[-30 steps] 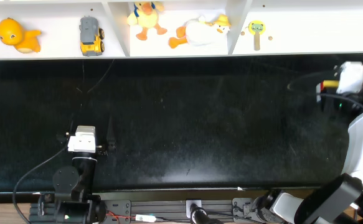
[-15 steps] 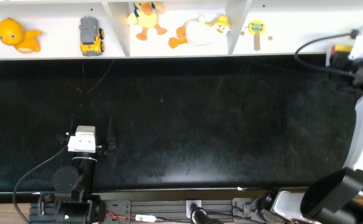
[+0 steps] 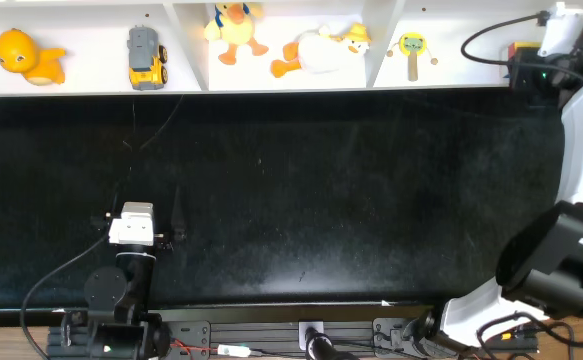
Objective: Store Toys
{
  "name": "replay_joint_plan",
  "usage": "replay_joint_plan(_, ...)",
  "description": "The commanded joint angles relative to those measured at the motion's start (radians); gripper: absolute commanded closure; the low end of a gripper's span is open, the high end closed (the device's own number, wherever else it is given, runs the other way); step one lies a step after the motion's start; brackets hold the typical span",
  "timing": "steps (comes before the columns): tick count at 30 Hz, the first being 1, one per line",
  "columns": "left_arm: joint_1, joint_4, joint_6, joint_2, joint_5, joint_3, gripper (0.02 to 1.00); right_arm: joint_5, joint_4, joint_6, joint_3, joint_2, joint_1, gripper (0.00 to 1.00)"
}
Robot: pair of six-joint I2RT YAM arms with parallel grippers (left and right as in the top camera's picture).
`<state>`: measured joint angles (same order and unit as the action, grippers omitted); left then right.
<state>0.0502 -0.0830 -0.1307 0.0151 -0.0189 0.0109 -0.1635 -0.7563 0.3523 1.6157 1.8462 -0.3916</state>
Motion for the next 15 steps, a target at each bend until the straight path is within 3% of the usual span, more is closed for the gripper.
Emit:
replay_joint_plan(1,-0.006,-0.002,0.008,-0.012,0.01,-0.003,0.023,0.0,0.001,-0.009,0.045,0.026,0.012,0.568)
replay_joint_plan(15,-0.006,-0.002,0.008,-0.012,0.01,-0.003,0.02,-0.001,0.04,-0.009,0.045,0.047,0.012,0.568)
